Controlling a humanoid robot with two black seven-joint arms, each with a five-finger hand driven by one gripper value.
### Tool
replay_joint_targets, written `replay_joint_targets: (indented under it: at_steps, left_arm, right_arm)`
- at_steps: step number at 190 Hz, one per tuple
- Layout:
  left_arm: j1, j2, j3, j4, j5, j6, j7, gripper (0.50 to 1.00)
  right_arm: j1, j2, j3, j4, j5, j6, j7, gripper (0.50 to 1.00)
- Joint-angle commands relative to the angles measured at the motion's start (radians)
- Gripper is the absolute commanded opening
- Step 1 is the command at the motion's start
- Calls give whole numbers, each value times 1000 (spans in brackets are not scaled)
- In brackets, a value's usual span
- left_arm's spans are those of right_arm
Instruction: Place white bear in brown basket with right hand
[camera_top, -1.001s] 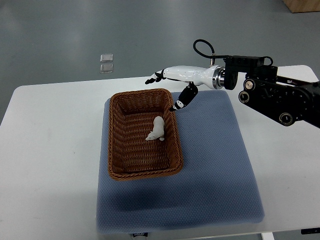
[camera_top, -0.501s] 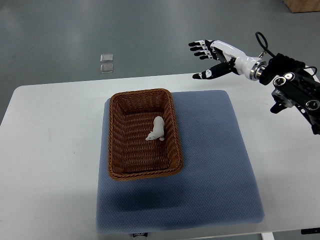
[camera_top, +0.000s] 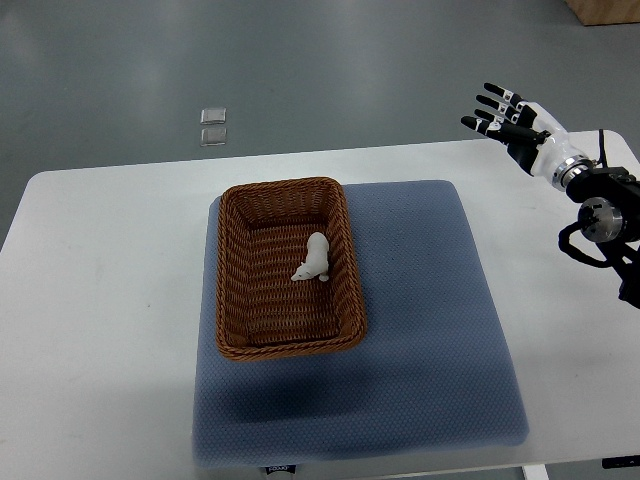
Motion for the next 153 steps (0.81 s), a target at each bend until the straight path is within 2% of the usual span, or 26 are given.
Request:
replay_joint_targets:
  at_steps: [1,35,153]
  left_arm:
    - [0,0,0,0,0,0,0,1000]
    - [0,0,0,0,0,0,0,1000]
    - [0,0,1,0,0,-1,0,1000]
  right_arm:
    - [-17,11,0,-12,79,0,-1,917]
    - [-47,38,-2,-14,165,2,0,926]
    - [-64,74,2,-9,165,15,12,926]
